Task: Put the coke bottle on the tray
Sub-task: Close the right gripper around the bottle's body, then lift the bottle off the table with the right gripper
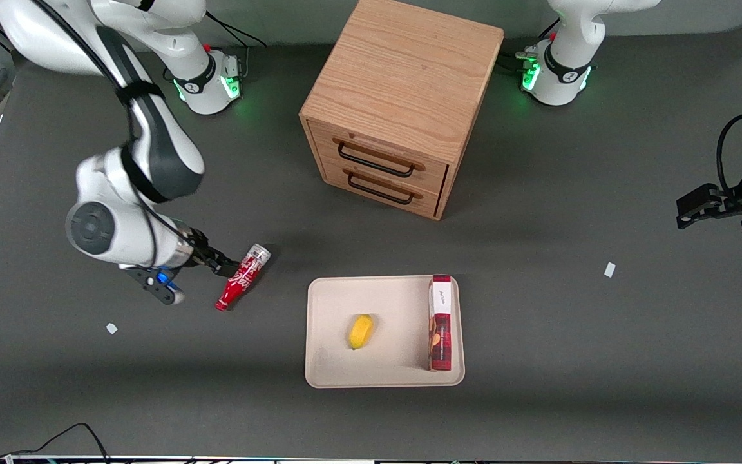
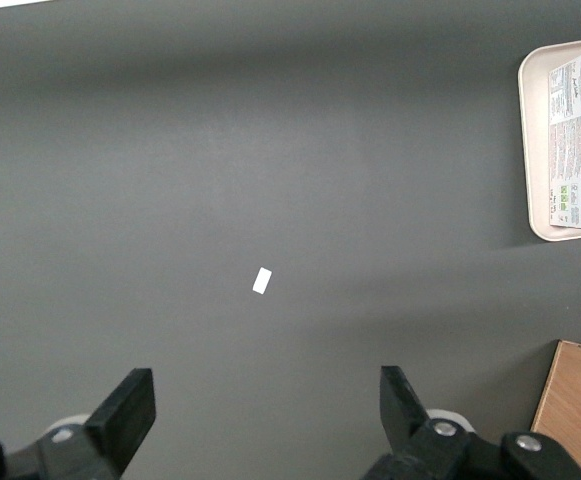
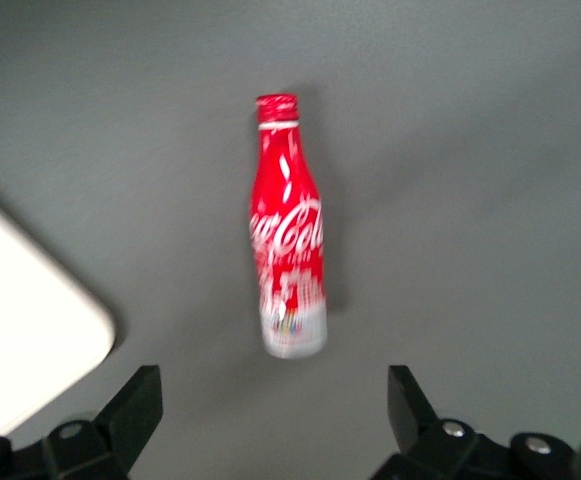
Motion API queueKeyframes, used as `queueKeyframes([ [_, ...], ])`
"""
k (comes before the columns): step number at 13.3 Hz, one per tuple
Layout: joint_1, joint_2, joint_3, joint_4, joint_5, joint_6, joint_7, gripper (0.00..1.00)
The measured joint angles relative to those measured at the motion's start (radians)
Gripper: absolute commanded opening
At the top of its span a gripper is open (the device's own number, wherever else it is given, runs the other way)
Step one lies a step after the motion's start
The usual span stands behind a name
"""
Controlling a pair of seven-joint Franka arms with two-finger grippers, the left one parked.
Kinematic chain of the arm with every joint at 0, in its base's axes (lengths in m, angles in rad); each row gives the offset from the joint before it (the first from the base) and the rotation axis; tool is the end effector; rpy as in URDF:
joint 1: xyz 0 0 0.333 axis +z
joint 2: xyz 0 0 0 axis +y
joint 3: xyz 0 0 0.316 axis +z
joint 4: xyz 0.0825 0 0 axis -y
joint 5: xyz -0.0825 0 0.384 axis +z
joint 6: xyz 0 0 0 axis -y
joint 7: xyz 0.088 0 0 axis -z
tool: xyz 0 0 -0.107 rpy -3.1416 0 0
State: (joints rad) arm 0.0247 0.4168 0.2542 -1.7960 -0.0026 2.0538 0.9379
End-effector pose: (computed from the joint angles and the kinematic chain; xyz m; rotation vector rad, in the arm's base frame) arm 0.6092 0.1627 0.3127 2.9544 -1.0302 -0.2783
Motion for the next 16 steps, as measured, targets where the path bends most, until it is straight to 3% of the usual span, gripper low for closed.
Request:
queueKeyframes([
  [6, 0.000, 0.182, -0.001, -0.067, -0.112, 0.285, 0.156, 1.00],
  [7, 0.000, 0.200, -0.001, -0.075, -0.118, 0.312, 0.161, 0.32],
  [8, 0.000, 0.212, -0.001, -0.083, -0.122, 0.335, 0.162, 0.00],
  [16, 0.004, 0.189, 0.004, -0.075, -0.169, 0.290, 0.139, 0.00],
])
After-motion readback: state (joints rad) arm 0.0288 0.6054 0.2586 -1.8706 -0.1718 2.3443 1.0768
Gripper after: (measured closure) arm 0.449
